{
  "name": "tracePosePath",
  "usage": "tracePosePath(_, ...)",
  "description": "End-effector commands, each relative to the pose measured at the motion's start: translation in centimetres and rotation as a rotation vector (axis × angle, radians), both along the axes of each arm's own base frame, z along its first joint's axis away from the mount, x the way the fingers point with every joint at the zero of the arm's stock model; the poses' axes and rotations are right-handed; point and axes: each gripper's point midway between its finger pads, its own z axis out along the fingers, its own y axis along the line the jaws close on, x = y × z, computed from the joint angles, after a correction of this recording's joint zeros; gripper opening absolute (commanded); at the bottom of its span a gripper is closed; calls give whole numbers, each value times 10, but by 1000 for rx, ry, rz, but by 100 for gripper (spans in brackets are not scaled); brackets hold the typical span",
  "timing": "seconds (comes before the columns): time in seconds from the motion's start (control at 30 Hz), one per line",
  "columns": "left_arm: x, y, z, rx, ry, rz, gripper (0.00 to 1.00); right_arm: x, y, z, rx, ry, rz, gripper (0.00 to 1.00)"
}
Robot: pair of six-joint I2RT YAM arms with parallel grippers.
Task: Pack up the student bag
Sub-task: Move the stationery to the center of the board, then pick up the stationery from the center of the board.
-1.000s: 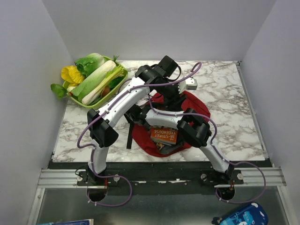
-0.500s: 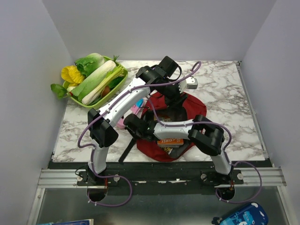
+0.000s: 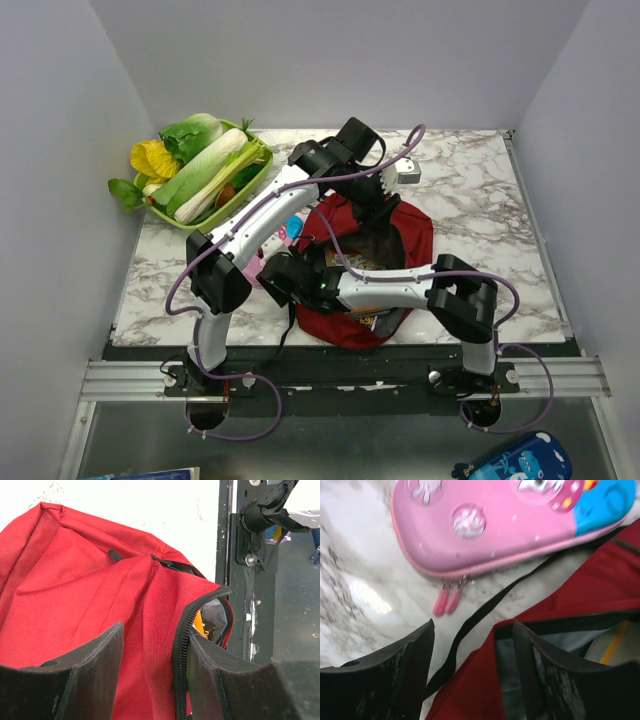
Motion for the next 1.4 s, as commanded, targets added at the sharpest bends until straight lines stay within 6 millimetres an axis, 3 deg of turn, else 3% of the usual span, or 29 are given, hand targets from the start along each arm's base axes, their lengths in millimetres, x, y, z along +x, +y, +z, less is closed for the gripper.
tracePosePath(0.0, 2, 5, 25, -45, -46, 32, 58, 20, 9, 35, 35, -98, -36, 72)
tracePosePath(0.17, 6, 7, 27, -51, -50, 54, 58, 19, 28, 35, 74, -77, 2, 72)
tracePosePath(0.3, 6, 7, 25, -46, -46, 58, 58, 12, 38, 4, 52, -6, 17, 72)
tracePosePath(0.43, 7, 9, 23, -40, -48, 62, 58, 6, 35, -20, 19, 57, -11, 71)
tracePosePath(0.73, 7, 8, 22, -43, -39, 64, 58, 4, 26, -40, -15, 93, -62, 68)
tracePosePath(0.87, 7, 9, 22, -40, -45, 66, 57, 4, 35, -45, -12, 100, -50, 68)
tracePosePath(1.0, 6, 11, 23, -37, -51, 66, 58, 0, 38, -64, -21, 139, -50, 65)
tracePosePath(1.13, 7, 12, 23, -37, -51, 69, 58, -1, 35, -73, -24, 149, -65, 59)
tracePosePath(1.37, 5, 13, 20, -31, -46, 67, 57, -6, 24, -82, -28, 165, -88, 28)
